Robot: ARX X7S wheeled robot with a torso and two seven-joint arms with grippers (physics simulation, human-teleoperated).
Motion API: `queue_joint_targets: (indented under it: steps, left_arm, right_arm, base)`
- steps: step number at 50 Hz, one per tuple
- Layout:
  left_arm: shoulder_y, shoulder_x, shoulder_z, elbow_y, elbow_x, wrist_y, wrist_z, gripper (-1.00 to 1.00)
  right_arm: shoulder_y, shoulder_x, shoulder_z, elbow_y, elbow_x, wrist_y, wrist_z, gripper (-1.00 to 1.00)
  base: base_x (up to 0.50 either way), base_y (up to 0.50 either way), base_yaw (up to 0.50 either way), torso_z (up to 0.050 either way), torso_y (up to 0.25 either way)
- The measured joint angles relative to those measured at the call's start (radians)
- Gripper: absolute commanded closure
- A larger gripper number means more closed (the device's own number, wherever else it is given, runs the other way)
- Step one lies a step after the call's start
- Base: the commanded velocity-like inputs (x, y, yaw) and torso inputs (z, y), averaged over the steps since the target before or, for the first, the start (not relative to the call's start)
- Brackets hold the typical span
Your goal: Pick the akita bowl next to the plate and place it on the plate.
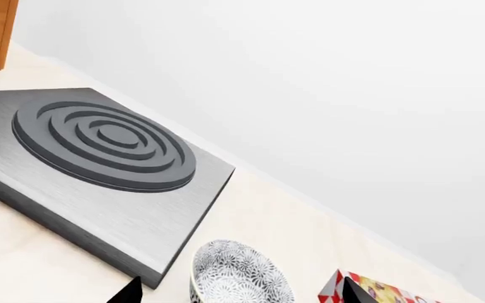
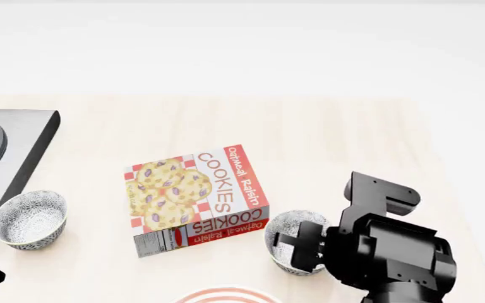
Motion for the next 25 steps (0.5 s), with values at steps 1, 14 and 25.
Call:
queue_joint_targets:
  steps: [1,14,25]
  left_arm:
    - [0.0,0.0,0.0,0.001,0.0,0.0,-0.001,-1.0]
    - [0.0,-0.003,0.005,-0.005,-0.003,0.006,-0.002,-1.0]
    - [0.002,-0.005,0.009,-0.008,-0.005,0.013,-0.002,-1.0]
  right_arm:
    - [0.0,0.0,0.001,0.0,0.001,0.0,0.0,1.0]
    - [0.002,0.003,0.007,0.0,0.005,-0.04,0.012,1.0]
    - [0.007,0.005,-0.037,-0.018,-0.028,-0.096,0.017,1.0]
  base:
    - [0.0,0.0,0.0,0.0,0.0]
    - [0.0,0.0,0.0,0.0,0.0]
    - [0.0,0.0,0.0,0.0,0.0]
